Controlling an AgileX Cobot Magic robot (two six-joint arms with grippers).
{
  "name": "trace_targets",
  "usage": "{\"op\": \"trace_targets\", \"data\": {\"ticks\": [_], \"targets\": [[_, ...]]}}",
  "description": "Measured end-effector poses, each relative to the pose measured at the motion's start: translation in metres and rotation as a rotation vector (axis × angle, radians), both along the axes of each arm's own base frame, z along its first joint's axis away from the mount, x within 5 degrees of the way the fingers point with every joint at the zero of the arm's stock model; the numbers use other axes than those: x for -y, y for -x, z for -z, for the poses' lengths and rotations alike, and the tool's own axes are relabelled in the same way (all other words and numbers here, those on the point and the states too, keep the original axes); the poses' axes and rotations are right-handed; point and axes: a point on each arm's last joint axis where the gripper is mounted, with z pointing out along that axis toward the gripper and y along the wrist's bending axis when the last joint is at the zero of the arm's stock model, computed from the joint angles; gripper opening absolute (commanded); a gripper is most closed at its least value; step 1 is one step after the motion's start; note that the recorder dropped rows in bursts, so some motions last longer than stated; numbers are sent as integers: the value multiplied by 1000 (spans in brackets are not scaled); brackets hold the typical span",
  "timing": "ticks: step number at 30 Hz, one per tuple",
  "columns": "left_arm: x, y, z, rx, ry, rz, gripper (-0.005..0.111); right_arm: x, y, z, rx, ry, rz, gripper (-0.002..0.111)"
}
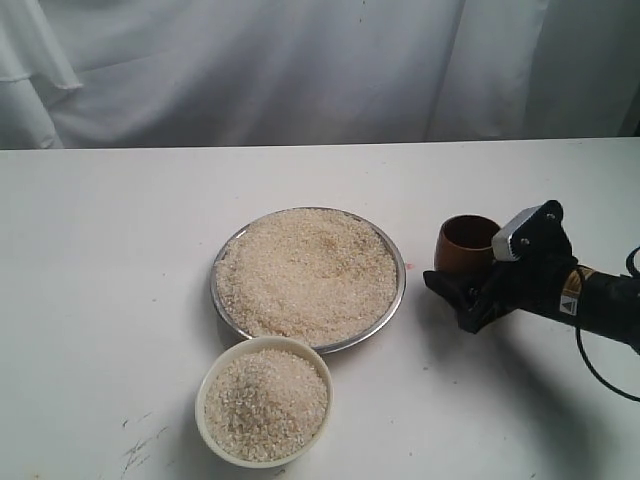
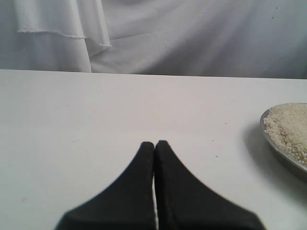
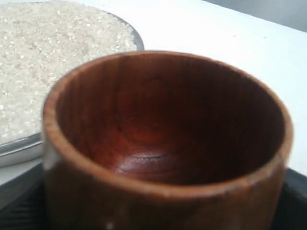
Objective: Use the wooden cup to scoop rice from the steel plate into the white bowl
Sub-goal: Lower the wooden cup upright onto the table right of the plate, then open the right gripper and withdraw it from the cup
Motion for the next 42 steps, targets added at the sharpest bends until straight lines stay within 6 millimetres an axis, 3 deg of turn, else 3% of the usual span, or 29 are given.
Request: {"op": "trace_targets", "data": {"ticks": [8,11,13,18,20,31,42], "targets": [[0,0,0,0,0,0,0,-2,-3,15,-23,10,-40,0],[0,0,0,0,0,0,0,-3,-3,17,-27,10,-43,5],[0,0,0,0,0,0,0,-3,-3,18,-31,8,-41,15],[0,0,0,0,0,0,0,-3,-4,17,-61,-16,-27,74],[0,0,0,0,0,0,0,-2,-4,17,-96,-55,4,85],[0,0,0,0,0,0,0,-2,-8,13,-109,-153,60,86],[0,0,0,0,0,0,0,-4,-13,-37,-23,-231,59,86]]}}
